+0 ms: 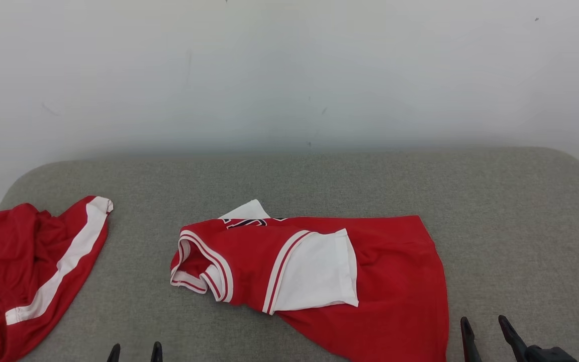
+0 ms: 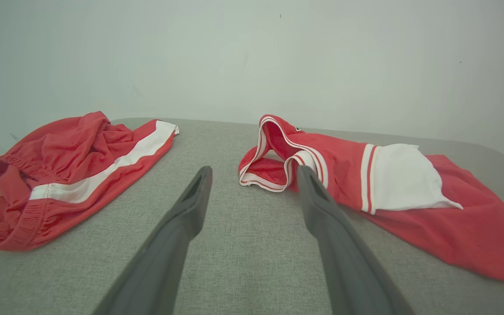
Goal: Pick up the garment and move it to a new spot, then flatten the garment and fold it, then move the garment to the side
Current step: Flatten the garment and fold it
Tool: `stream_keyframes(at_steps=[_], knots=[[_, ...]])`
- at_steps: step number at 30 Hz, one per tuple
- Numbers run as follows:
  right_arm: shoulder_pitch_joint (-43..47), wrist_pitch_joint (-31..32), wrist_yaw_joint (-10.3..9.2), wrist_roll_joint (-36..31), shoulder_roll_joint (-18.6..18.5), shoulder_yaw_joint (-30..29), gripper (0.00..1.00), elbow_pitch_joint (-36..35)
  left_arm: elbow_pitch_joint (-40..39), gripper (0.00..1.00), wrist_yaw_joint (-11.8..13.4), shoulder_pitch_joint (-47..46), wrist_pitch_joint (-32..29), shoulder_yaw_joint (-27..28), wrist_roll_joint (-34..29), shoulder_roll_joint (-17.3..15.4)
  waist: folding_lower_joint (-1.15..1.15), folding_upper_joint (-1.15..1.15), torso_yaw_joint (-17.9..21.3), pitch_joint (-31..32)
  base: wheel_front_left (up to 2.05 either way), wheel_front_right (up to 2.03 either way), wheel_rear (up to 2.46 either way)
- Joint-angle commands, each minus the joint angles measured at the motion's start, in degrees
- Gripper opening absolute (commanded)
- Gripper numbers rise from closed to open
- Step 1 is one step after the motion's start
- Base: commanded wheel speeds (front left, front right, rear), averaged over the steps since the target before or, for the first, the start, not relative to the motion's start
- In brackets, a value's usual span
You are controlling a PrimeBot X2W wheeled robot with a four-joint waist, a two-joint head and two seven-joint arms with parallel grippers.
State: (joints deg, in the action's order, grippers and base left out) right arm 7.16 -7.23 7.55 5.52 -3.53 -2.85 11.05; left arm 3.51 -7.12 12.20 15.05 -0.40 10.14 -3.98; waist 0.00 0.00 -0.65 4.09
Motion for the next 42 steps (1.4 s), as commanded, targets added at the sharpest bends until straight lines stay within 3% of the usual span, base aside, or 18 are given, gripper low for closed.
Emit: stream_keyframes(at_steps=[1, 8, 20, 32, 42], knots=[[0.45, 0.04, -0.13, -0.41, 0.03, 0.10, 1.00, -0.12, 0.27, 1.00, -0.31, 1.04, 0.19, 0.04, -0.36, 0.26, 0.00, 0.00, 0.03, 0.19, 0.00, 0.00, 0.00], [-0.35, 0.15, -0.13, -0.26, 0.21, 1.02, 1.00, -0.48, 2.87, 1.00, -0.33, -1.55, 0.18, -5.37, -0.34, -0.32, 0.00, 0.00, 1.42, 0.05, 0.00, 0.00, 0.00], [-1.35, -0.18, -0.13, 0.40, 0.47, 2.80, 1.00, -0.09, 24.65, 1.00, -0.30, -18.83, 0.06, -19.44, -0.72, -1.93, 0.00, 0.00, 8.95, -2.35, 0.00, 0.00, 0.00], [-3.27, -0.89, -0.13, 1.25, 0.59, 4.48, 1.00, 0.50, 36.82, 1.00, 1.79, -27.25, 0.17, -20.02, -2.42, -1.46, 0.00, 0.00, 16.46, -5.88, 0.00, 0.00, 0.00], [-4.01, -1.93, -0.13, 1.72, 0.68, 4.46, 1.00, 1.64, 39.22, 1.00, 3.00, -29.60, 0.18, -19.80, -2.53, -1.13, 0.00, 0.00, 17.83, -6.90, 0.00, 0.00, 0.00]])
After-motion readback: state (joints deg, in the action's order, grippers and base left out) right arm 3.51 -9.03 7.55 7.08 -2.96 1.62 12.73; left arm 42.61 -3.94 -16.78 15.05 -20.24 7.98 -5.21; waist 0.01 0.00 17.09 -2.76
